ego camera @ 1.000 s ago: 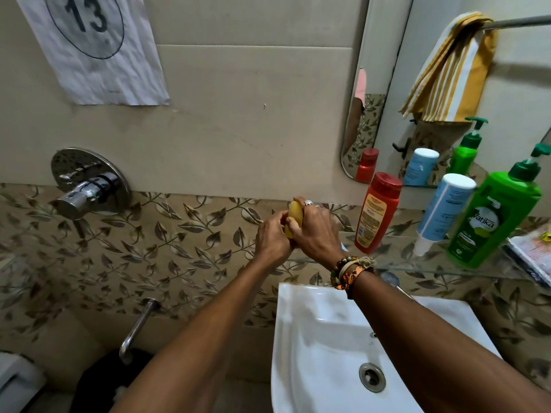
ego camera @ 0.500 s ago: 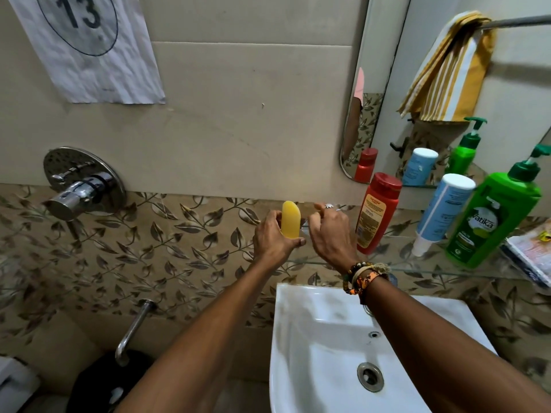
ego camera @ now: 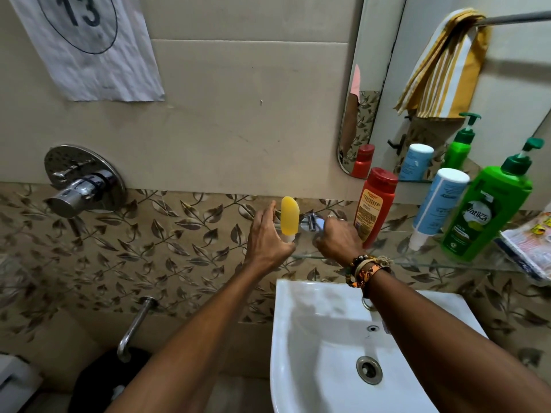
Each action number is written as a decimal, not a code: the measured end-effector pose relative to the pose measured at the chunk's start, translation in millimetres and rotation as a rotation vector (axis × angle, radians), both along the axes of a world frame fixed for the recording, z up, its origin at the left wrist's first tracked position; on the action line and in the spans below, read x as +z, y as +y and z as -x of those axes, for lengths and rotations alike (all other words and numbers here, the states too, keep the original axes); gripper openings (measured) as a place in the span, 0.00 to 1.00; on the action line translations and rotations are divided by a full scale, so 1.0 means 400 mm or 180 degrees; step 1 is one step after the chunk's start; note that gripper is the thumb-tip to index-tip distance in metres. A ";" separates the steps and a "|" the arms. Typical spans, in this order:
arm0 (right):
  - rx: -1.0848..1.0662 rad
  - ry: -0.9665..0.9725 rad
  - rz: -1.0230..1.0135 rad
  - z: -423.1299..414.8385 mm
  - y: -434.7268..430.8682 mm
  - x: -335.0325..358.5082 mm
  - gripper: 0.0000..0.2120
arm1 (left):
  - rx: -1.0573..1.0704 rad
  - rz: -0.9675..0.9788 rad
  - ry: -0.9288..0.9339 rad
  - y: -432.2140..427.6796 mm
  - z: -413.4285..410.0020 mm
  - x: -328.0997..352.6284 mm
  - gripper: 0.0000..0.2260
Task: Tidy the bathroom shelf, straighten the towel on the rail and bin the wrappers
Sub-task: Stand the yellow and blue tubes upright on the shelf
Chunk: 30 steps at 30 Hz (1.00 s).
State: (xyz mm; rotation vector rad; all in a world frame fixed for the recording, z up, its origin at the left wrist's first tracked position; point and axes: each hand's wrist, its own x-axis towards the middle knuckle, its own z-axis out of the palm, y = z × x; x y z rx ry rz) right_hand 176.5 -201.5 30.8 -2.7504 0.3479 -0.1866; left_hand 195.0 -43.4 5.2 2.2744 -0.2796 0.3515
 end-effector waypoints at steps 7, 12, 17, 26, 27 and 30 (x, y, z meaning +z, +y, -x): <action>-0.0211 -0.0913 -0.1580 0.006 0.002 0.031 0.20 | 0.0164 0.0036 -0.1329 0.028 0.036 0.031 0.11; -0.0031 -0.1379 -0.2299 0.012 0.010 0.053 0.14 | -0.0567 -0.0232 -0.1367 -0.022 0.045 0.031 0.10; 0.0103 -0.1395 -0.2213 0.016 0.018 0.032 0.14 | -0.0644 -0.0320 -0.1290 -0.072 0.055 0.005 0.12; 0.0132 -0.1374 -0.2042 0.021 0.000 0.015 0.15 | -0.0407 -0.0212 -0.0892 -0.096 0.065 -0.006 0.12; 0.0146 -0.1379 -0.2032 0.021 -0.002 0.015 0.14 | -0.0372 -0.0206 -0.0833 -0.100 0.067 -0.006 0.12; 0.0197 -0.1338 -0.1958 0.021 -0.002 0.018 0.13 | -0.0331 -0.0199 -0.0609 -0.116 0.073 -0.007 0.08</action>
